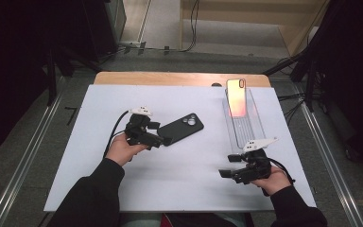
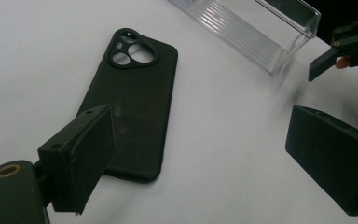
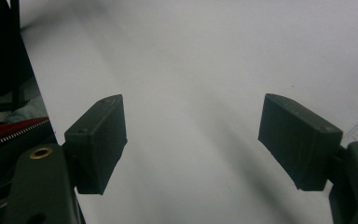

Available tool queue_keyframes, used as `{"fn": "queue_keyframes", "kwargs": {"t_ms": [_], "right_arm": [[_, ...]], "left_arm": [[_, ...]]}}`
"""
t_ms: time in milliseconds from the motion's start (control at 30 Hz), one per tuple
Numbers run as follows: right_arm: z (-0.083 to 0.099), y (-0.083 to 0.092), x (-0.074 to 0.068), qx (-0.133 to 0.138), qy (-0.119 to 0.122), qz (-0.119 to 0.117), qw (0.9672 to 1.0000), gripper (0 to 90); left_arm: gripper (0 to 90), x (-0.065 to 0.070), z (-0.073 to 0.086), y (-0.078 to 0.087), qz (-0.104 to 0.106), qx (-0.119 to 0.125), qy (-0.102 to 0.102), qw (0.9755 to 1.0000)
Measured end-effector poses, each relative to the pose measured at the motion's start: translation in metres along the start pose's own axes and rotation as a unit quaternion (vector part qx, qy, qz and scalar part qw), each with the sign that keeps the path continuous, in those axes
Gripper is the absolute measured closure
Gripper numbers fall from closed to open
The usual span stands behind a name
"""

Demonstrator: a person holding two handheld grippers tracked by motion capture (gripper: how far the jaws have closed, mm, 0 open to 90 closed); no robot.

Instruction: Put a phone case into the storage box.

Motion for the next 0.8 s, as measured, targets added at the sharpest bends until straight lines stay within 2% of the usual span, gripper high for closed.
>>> {"fn": "queue_keyframes", "kwargs": {"t_ms": [100,300,400,433,500,600,700,800], "right_arm": [[0.000,0.000,0.000,0.000,-0.002,0.002,1.0000,21.6],[0.000,0.001,0.002,0.003,-0.005,0.007,1.0000,21.5],[0.000,0.002,0.002,0.002,-0.006,0.008,0.9999,21.6],[0.000,0.002,0.002,0.002,-0.005,0.009,0.9999,21.5],[0.000,0.002,0.003,0.002,-0.006,0.009,0.9999,21.6],[0.000,0.001,0.004,0.003,-0.009,0.009,0.9999,21.6],[0.000,0.000,0.005,0.003,-0.007,0.007,0.9999,21.6],[0.000,-0.001,0.004,0.000,-0.006,0.005,1.0000,21.6]], "left_arm": [[8.6,-0.003,-0.004,-0.006,-0.007,-0.016,-0.008,0.9998],[8.6,-0.010,-0.013,-0.020,-0.005,-0.012,-0.015,0.9998],[8.7,-0.013,-0.017,-0.026,-0.015,-0.002,-0.034,0.9993],[8.6,-0.015,-0.018,-0.028,-0.016,-0.009,-0.039,0.9991],[8.6,-0.018,-0.020,-0.033,-0.011,-0.015,-0.040,0.9990],[8.6,-0.021,-0.024,-0.037,-0.010,-0.007,-0.045,0.9989],[8.6,-0.024,-0.029,-0.043,-0.008,-0.015,-0.048,0.9987],[8.6,-0.026,-0.034,-0.048,-0.005,-0.009,-0.047,0.9988]]}}
Point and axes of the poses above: each handheld gripper's, and its own axes: y roughly backward along the jaws, z roughly out of its underside, x roughly to its right, the point moved 4 cm from there along -y, roughly forward along the jaws, and after that the axes turned 7 degrees about z, right-handed, at the moved point
